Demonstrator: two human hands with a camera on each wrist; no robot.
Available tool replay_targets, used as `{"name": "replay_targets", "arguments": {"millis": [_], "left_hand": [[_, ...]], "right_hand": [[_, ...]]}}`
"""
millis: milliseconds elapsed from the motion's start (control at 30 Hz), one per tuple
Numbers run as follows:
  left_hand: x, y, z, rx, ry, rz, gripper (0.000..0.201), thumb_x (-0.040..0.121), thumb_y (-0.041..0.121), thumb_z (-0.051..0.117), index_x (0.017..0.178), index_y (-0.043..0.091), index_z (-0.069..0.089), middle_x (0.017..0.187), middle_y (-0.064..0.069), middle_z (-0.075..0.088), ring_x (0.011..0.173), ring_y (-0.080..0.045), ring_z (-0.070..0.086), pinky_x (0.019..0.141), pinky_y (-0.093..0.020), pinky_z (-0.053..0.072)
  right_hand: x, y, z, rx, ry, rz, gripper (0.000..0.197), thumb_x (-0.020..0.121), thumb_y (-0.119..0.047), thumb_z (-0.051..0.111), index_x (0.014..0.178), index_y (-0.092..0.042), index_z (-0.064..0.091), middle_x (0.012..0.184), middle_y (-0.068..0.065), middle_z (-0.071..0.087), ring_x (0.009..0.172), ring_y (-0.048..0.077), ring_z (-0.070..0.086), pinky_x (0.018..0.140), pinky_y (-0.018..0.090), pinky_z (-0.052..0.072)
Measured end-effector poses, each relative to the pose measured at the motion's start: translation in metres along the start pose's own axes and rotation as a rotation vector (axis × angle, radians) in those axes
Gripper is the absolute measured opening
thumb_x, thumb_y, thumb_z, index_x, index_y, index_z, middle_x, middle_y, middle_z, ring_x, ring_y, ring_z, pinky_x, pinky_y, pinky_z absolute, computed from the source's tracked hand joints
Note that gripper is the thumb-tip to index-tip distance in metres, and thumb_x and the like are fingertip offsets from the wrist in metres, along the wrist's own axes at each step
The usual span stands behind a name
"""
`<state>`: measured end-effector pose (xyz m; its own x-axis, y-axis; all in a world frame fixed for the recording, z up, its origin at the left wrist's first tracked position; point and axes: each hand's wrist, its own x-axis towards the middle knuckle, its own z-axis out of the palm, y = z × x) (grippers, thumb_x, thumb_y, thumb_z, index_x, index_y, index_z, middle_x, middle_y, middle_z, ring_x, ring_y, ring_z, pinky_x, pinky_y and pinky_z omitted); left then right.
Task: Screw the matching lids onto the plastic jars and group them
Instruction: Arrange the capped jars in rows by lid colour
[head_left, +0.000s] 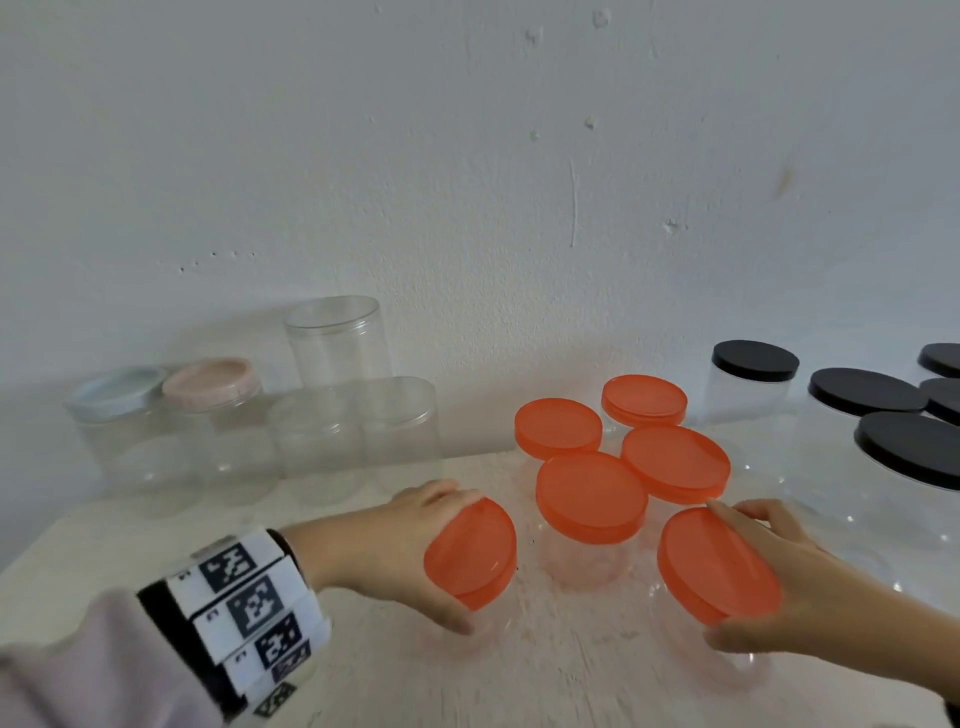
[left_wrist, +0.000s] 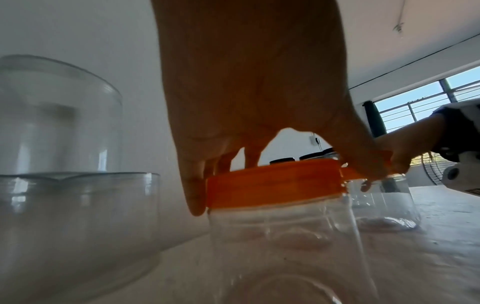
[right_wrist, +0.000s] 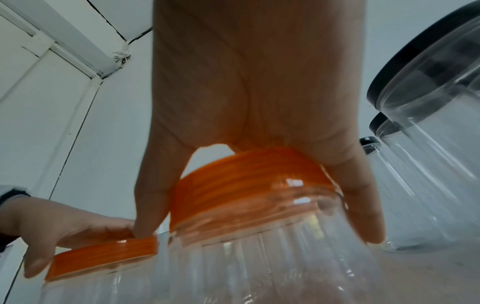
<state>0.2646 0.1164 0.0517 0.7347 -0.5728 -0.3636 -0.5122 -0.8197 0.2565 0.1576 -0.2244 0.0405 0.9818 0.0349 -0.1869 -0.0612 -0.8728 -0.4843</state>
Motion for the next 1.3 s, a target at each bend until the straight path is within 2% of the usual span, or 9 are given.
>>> {"name": "replay_targets", "arguments": {"millis": [233,333,433,533,800,867,933,1100,1300], "left_hand": [[0.012,0.001,0.005,-0.148,0.232,-0.031,0.121,0.055,0.069,0.076,0.149,0.034,0.008,0.149,0.013,0.017,0.132,-0.005,0.026,0.107,-0.024,0.030],[0.021,0.000,0.004,-0.224,0.329,-0.043,0.120,0.055,0.065,0.080,0.148,0.031,0.014,0.146,0.009,0.025,0.124,-0.005,0.032,0.100,-0.021,0.031],[0.031,0.000,0.005,-0.287,0.373,-0.049,0.118,0.058,0.057,0.082,0.149,0.025,0.015,0.148,0.006,0.025,0.128,-0.008,0.031,0.102,-0.022,0.030],[0.040,-0.001,0.006,-0.380,0.402,-0.065,0.121,0.058,0.054,0.084,0.150,0.022,0.012,0.150,0.002,0.024,0.133,-0.012,0.030,0.107,-0.026,0.030],[0.049,-0.003,0.015,-0.629,0.458,-0.052,0.122,0.055,0.047,0.089,0.149,0.020,0.016,0.149,0.000,0.030,0.134,-0.016,0.035,0.110,-0.039,0.036],[0.047,-0.004,0.015,-0.765,0.455,0.015,0.107,0.055,0.038,0.091,0.140,0.033,0.026,0.139,0.004,0.042,0.124,-0.003,0.047,0.098,-0.026,0.046],[0.045,-0.003,0.015,-0.836,0.468,0.082,0.089,0.060,0.027,0.090,0.121,0.047,0.028,0.126,0.013,0.048,0.104,0.014,0.054,0.077,-0.007,0.048],[0.044,-0.003,0.018,-0.940,0.505,0.126,0.100,0.063,0.018,0.088,0.130,0.040,0.017,0.126,0.015,0.045,0.097,0.017,0.055,0.070,-0.006,0.047],[0.045,-0.005,0.019,-0.888,0.522,0.063,0.100,0.052,0.044,0.088,0.129,0.036,0.024,0.123,0.017,0.047,0.106,0.005,0.053,0.072,-0.009,0.047]], "right_hand": [[-0.005,-0.006,-0.002,-0.005,-0.022,-0.022,0.133,0.043,-0.080,0.062,0.152,-0.033,0.000,0.120,-0.029,0.011,0.116,0.002,0.031,0.093,0.019,0.042],[-0.005,-0.016,-0.013,0.011,-0.017,-0.081,0.130,0.037,-0.081,0.064,0.147,-0.044,0.004,0.115,-0.046,0.009,0.113,-0.009,0.034,0.084,0.014,0.040],[-0.005,-0.035,-0.036,0.098,0.096,-0.182,0.117,0.030,-0.084,0.070,0.134,-0.061,0.019,0.114,-0.048,0.026,0.113,-0.016,0.039,0.087,0.013,0.038],[0.006,-0.061,-0.055,0.185,0.202,-0.266,0.112,0.032,-0.086,0.069,0.133,-0.060,0.029,0.118,-0.045,0.037,0.112,-0.021,0.040,0.091,0.018,0.038],[0.070,-0.146,-0.041,0.182,0.246,-0.414,0.100,0.064,-0.062,0.076,0.147,-0.037,0.026,0.134,-0.014,0.031,0.119,0.003,0.034,0.089,0.024,0.031],[0.088,-0.160,-0.033,0.166,0.231,-0.413,0.099,0.068,-0.058,0.076,0.149,-0.031,0.024,0.141,-0.007,0.028,0.126,0.012,0.031,0.094,0.030,0.033],[0.102,-0.169,-0.024,0.126,0.205,-0.402,0.099,0.071,-0.057,0.074,0.150,-0.027,0.022,0.145,-0.003,0.025,0.132,0.019,0.028,0.098,0.035,0.035],[0.121,-0.175,-0.011,0.056,0.161,-0.369,0.097,0.075,-0.059,0.070,0.150,-0.023,0.019,0.147,0.001,0.021,0.134,0.026,0.023,0.099,0.040,0.034],[0.122,-0.169,-0.008,0.018,0.109,-0.388,0.107,0.072,-0.063,0.070,0.152,-0.027,0.009,0.151,0.000,0.017,0.137,0.027,0.023,0.107,0.045,0.034]]}}
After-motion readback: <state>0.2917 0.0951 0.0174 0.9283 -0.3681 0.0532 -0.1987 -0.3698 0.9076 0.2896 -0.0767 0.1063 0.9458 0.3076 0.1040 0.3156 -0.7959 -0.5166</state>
